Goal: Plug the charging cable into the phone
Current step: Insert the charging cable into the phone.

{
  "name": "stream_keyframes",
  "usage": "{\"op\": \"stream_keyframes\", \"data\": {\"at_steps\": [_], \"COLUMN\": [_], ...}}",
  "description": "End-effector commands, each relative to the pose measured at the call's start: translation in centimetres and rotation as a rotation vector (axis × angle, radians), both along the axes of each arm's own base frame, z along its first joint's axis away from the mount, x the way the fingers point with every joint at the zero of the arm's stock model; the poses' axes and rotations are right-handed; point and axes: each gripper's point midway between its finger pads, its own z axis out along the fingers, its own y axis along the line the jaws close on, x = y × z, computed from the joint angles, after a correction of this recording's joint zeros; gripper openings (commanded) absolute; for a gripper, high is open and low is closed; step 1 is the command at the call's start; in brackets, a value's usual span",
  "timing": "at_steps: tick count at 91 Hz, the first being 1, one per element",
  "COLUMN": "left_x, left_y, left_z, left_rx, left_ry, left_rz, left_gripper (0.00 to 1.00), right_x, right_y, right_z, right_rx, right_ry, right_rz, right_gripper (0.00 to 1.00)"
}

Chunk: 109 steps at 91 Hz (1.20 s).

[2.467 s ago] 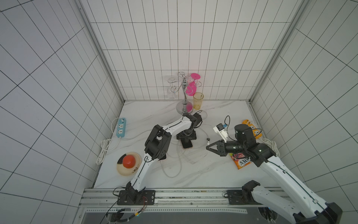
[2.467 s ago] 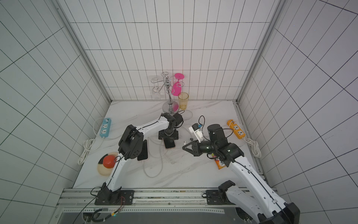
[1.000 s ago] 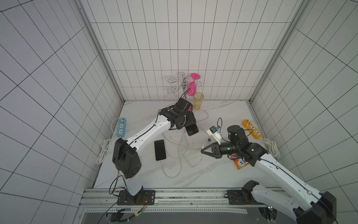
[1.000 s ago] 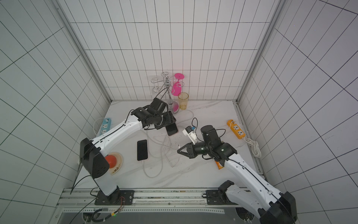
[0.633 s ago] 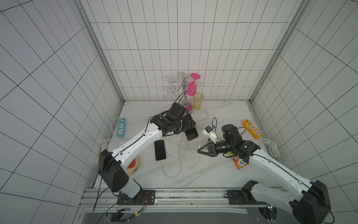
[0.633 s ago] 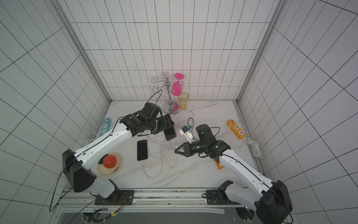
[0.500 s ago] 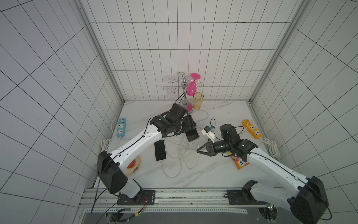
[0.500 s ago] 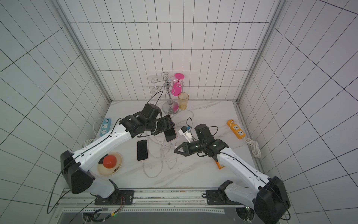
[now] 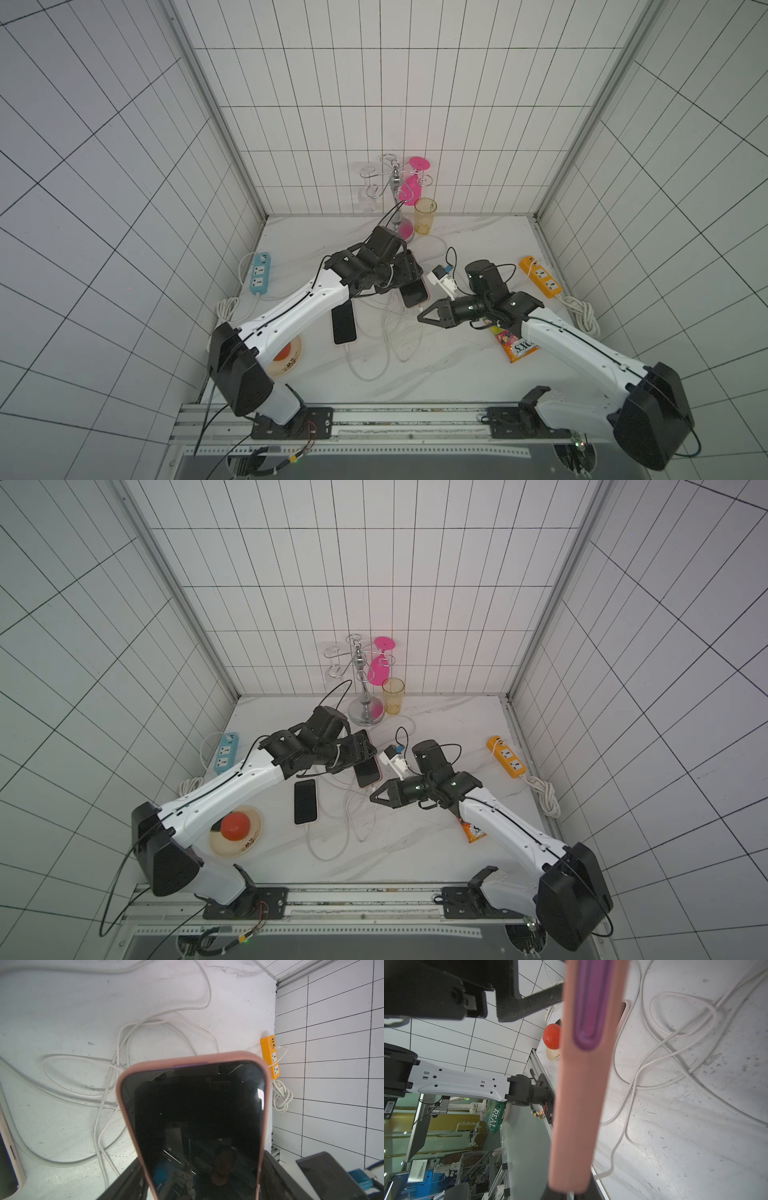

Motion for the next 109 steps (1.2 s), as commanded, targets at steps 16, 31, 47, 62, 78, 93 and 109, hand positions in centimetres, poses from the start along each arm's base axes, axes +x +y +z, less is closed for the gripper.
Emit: {"op": "stream_keyframes", "data": {"at_steps": [16,31,47,62,78,93,109], "left_x": [0.2,0.1,-0.4,-0.9,-1.4,-1.6,-2.0], "left_y": [-0.6,-0.8,-0.7,-0.8,-0.5,-0.6,-1.0], "left_z": [1.8,1.6,0.9,0.4,-0.2,-0.6,-0.7], "left_rx": [-0.054,-0.052,-0.035,-0.023,-0.012,-0.012,-0.013], "left_ry": [-0.050,-0.047,-0.040,-0.033,-0.031,-0.025,-0.023], "left_rz": [-0.008,-0.018,-0.026,-0.037,-0.033,-0.034,-0.046], "left_gripper": [0.08,0.08,0.08,0.08,0.07,0.05,0.05], "right_x": [0.4,0.6,0.9,1.3,1.8,2.0,2.6], "right_y": [0.7,0.8,0.9,0.8,0.5,0.4,0.1], "right_z": [1.1,1.0,1.2,1.3,1.5,1.4,1.5], "right_rx": [0.021,0.016,0.012,0.008,0.009,0.007,0.007], "right_ry": [-0.028,-0.024,-0.029,-0.033,-0.033,-0.030,-0.042], "right_rz": [0.012,0.008,-0.001,-0.015,-0.033,-0.042,-0.061], "right_gripper": [0.00,0.00,0.00,0.00,0.00,0.00,0.00]}}
